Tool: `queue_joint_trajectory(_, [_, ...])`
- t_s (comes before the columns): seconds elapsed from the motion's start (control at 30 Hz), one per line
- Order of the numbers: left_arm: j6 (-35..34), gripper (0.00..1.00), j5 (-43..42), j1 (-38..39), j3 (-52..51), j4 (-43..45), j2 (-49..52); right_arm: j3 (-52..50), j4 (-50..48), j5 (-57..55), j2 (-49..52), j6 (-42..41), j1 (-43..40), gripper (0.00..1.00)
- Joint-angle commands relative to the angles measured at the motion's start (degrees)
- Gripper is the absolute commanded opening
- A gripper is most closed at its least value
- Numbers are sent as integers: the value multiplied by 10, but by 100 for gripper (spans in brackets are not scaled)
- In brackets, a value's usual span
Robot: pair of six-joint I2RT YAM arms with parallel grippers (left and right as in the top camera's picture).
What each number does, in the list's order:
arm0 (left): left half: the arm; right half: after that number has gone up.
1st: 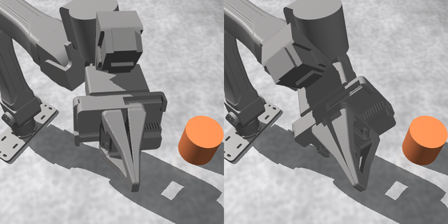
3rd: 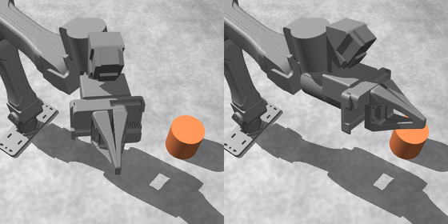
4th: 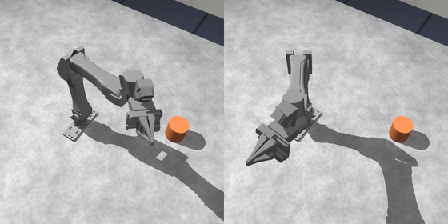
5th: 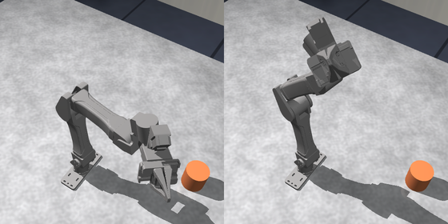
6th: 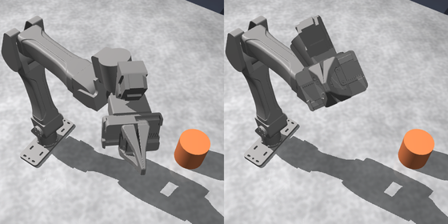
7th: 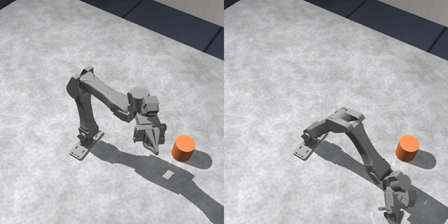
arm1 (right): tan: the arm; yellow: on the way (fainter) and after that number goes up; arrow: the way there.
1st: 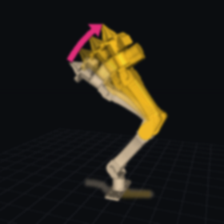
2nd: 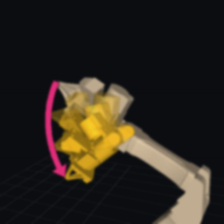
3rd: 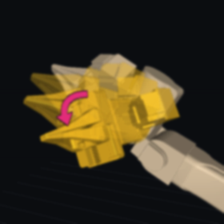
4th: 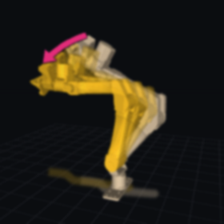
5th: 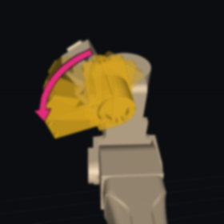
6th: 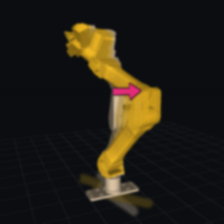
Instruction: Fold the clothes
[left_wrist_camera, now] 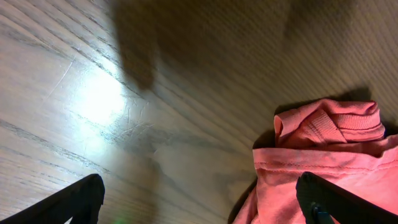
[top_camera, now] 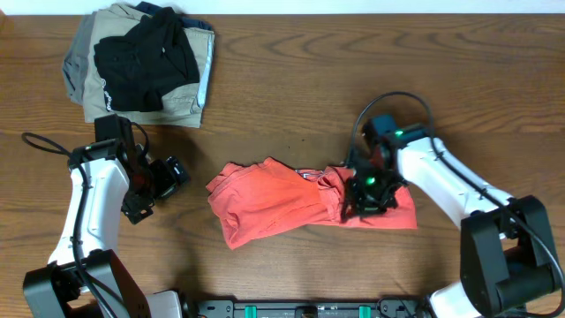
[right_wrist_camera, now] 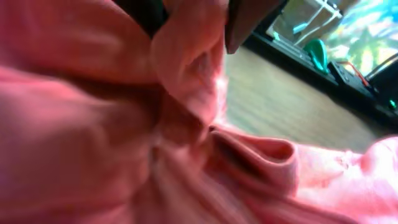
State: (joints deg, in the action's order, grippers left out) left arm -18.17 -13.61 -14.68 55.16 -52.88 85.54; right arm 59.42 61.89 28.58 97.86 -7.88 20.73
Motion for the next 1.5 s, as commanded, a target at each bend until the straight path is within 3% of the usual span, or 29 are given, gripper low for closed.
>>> queue_joint_trajectory(0.0, [5, 100, -3, 0, -5, -1, 2, 0, 3, 8, -5, -8, 30, 29])
queue_joint_trajectory(0.2, [5, 100, -3, 0, -5, -2, 2, 42, 29, -4, -10, -10, 23, 42])
queue_joint_trajectory(0.27, [5, 100, -3, 0, -5, -2, 2, 67, 35, -25, -10, -11, 17, 60])
queue_joint_trajectory(0.33, [5, 100, -3, 0, -5, -2, 2, 84, 33, -48, -10, -11, 14, 99])
queue_joint_trajectory(0.5, [5, 100, -3, 0, -5, -2, 2, 89, -20, -78, -8, -15, 13, 99])
queue_joint_trajectory(0.67, [5, 100, -3, 0, -5, -2, 2, 81, -48, -105, 0, -44, 23, 83])
queue_joint_trajectory(1.1, [5, 100, -3, 0, -5, -2, 2, 81, -100, -109, 33, -74, 80, 77])
queue_joint_trajectory(1.37, [5, 100, -3, 0, -5, -2, 2, 81, -112, -168, 62, -114, 97, 72])
queue_joint_trajectory(1.47, [5, 100, -3, 0, -5, -2, 2, 81, -118, -168, 71, -114, 98, 61])
